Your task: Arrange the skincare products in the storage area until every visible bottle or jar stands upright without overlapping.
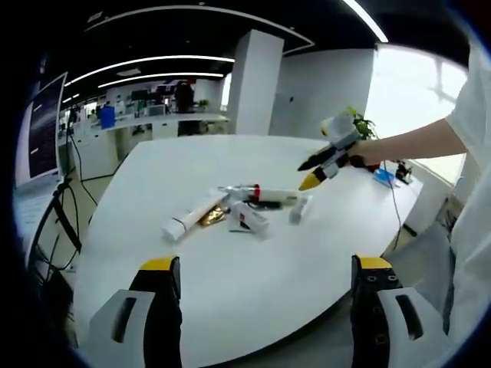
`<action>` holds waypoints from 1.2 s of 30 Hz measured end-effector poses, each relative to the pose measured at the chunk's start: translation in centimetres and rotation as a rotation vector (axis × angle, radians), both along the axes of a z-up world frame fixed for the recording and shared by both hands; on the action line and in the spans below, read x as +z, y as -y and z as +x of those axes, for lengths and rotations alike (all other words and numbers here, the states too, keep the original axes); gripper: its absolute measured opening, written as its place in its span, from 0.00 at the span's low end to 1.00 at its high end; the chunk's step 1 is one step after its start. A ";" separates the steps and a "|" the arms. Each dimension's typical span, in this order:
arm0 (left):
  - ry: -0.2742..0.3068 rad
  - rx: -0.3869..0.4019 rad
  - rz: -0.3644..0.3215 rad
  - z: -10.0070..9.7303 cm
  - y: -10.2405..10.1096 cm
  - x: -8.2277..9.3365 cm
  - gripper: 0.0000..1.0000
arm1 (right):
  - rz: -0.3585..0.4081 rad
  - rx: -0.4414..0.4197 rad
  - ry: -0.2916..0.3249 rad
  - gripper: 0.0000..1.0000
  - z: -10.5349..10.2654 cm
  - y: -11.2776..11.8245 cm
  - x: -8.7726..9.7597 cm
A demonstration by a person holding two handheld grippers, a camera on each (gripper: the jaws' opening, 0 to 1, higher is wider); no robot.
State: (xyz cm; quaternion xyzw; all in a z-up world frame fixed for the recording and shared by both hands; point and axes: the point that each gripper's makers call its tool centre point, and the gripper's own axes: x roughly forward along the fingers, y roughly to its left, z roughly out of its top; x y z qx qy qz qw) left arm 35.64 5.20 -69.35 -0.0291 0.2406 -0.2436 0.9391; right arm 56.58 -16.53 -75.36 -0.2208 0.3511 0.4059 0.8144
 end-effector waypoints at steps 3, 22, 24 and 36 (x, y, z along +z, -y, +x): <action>0.006 0.008 -0.004 0.1 -0.1 0.1 0.89 | -0.013 0.020 -0.011 0.61 0.5 -0.6 -0.5; -0.019 0.017 -0.016 -0.1 -0.2 -0.2 0.88 | -0.109 0.142 -0.062 0.56 2.1 -2.9 -3.8; -0.021 0.021 -0.015 -0.1 -0.3 -0.2 0.87 | -0.120 0.154 -0.068 0.54 2.3 -3.2 -4.2; -0.040 0.035 -0.020 0.0 -0.5 -0.4 0.85 | -0.147 0.224 -0.088 0.48 3.3 -4.8 -5.8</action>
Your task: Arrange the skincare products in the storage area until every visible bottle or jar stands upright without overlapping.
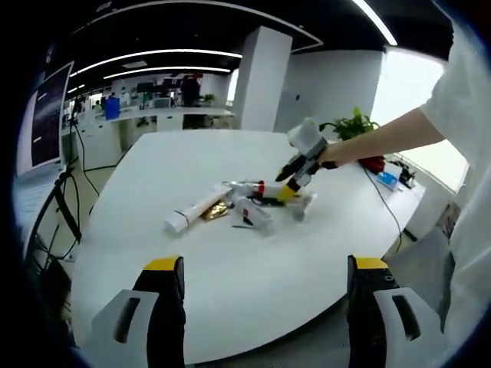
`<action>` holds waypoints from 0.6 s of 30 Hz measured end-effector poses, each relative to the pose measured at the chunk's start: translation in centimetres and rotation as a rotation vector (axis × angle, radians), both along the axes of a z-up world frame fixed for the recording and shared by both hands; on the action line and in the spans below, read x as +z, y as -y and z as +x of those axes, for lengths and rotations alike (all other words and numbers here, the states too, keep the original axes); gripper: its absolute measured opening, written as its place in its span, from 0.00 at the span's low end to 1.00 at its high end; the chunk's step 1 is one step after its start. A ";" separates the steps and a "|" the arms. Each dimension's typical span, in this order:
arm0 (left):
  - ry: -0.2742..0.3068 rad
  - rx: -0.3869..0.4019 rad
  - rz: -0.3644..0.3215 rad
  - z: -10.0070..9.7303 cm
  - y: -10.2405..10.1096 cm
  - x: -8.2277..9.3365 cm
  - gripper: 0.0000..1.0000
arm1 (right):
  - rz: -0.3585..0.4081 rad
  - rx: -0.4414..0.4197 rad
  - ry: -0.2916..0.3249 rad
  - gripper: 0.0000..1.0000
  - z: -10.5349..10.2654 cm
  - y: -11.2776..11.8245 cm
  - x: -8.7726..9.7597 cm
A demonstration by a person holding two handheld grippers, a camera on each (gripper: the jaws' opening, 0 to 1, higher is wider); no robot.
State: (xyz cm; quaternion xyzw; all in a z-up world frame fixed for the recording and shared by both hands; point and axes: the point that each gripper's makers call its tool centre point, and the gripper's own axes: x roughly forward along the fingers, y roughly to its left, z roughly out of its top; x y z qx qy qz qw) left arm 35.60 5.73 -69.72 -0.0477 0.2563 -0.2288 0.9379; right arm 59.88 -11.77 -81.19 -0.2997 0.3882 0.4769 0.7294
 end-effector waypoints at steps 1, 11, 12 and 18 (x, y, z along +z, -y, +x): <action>-0.001 0.001 0.001 0.0 -0.1 -0.1 0.85 | 0.002 0.004 0.001 0.47 0.1 -0.2 0.1; -0.008 0.006 0.004 0.0 -0.2 -0.2 0.85 | 0.002 0.055 -0.005 0.35 1.2 -1.9 -0.1; -0.008 0.007 0.004 0.0 -0.2 -0.2 0.85 | -0.002 0.058 -0.008 0.35 1.2 -2.0 -0.2; -0.009 0.007 0.006 0.0 -0.3 -0.2 0.85 | -0.032 0.093 -0.043 0.31 0.9 -2.4 -0.7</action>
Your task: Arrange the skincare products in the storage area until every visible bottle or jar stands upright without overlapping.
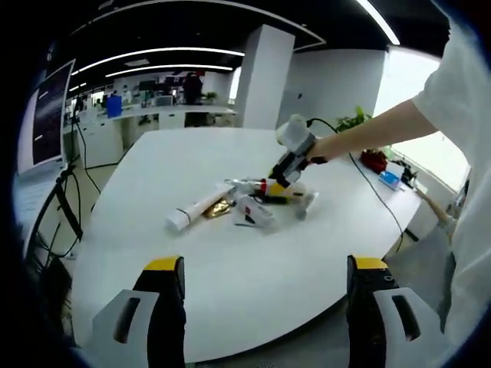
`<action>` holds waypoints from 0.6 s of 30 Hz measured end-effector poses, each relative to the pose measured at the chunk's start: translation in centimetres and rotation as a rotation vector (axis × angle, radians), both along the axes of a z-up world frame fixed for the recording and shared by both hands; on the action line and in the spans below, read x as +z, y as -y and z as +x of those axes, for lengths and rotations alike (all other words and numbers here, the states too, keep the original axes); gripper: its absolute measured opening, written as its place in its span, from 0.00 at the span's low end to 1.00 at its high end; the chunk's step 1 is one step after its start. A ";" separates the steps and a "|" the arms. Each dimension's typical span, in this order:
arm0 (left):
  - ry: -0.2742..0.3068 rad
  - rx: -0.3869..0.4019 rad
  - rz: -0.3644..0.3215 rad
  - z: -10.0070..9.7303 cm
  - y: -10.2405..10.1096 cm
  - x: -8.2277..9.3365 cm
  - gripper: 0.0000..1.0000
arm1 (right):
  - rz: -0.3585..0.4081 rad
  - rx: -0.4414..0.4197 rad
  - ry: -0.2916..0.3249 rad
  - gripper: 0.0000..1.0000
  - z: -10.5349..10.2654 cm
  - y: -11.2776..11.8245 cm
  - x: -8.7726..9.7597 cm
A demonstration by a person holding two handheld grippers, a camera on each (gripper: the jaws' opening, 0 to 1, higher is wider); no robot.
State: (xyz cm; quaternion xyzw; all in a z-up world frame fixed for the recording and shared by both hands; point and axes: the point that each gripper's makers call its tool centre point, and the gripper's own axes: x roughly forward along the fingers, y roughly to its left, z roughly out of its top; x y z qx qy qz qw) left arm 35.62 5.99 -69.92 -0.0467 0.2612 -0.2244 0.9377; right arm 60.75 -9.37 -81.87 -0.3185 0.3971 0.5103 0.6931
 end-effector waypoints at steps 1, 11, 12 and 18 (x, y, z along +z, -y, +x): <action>0.000 0.001 0.000 0.0 0.0 0.0 0.85 | -0.008 0.007 -0.006 0.30 -0.1 -0.1 -0.1; -0.003 0.000 0.001 0.2 -0.2 -0.6 0.84 | -0.101 0.023 -0.004 0.30 -0.1 0.1 -0.6; -0.002 -0.001 0.001 0.2 -0.2 -0.5 0.84 | -0.100 0.018 -0.002 0.30 -0.1 0.1 -0.6; 0.002 0.001 0.001 0.2 -0.2 -0.3 0.84 | -0.103 0.013 0.029 0.29 -0.2 0.1 -0.5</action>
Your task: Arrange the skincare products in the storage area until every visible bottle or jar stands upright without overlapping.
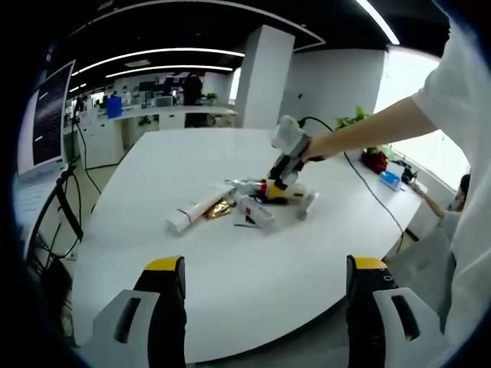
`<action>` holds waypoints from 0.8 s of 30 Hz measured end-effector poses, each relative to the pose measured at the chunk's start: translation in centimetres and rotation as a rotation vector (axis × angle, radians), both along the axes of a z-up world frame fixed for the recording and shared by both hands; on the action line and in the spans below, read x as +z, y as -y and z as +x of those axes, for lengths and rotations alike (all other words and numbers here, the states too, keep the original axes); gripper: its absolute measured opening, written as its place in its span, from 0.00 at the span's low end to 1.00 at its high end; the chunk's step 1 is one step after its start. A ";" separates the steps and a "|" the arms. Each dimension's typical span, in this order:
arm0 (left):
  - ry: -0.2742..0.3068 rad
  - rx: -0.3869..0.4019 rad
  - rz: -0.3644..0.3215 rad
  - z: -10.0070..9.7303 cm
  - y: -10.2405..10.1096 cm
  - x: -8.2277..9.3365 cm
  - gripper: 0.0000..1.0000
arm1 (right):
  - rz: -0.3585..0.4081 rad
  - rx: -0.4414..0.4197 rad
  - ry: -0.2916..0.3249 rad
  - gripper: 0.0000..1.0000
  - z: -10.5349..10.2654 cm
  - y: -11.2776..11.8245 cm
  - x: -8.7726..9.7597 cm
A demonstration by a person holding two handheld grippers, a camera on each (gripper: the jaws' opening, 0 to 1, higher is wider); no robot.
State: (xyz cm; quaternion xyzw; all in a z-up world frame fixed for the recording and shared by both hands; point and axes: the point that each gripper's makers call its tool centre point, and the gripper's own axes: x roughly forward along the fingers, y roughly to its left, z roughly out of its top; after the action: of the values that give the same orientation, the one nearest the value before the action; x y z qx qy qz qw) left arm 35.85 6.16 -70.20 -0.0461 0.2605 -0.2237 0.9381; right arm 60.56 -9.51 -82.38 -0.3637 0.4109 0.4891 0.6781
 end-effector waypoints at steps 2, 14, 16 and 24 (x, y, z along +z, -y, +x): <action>0.002 -0.001 0.000 0.0 0.0 0.1 0.84 | -0.006 -0.001 0.004 0.29 0.0 0.0 0.0; 0.017 -0.007 0.006 0.2 0.2 0.5 0.84 | 0.057 -0.062 0.059 0.29 0.5 0.7 2.1; 0.020 -0.010 0.007 0.3 0.2 0.6 0.84 | 0.089 -0.096 0.072 0.29 0.7 1.1 2.9; 0.037 -0.023 0.014 0.1 0.0 0.3 0.84 | 0.180 -0.221 0.118 0.28 0.8 2.9 5.1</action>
State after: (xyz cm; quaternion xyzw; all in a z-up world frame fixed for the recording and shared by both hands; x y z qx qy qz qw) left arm 35.92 6.19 -69.86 -0.0325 0.2452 -0.2336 0.9404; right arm 61.38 -12.44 -77.26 -0.2818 0.3623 0.4240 0.7807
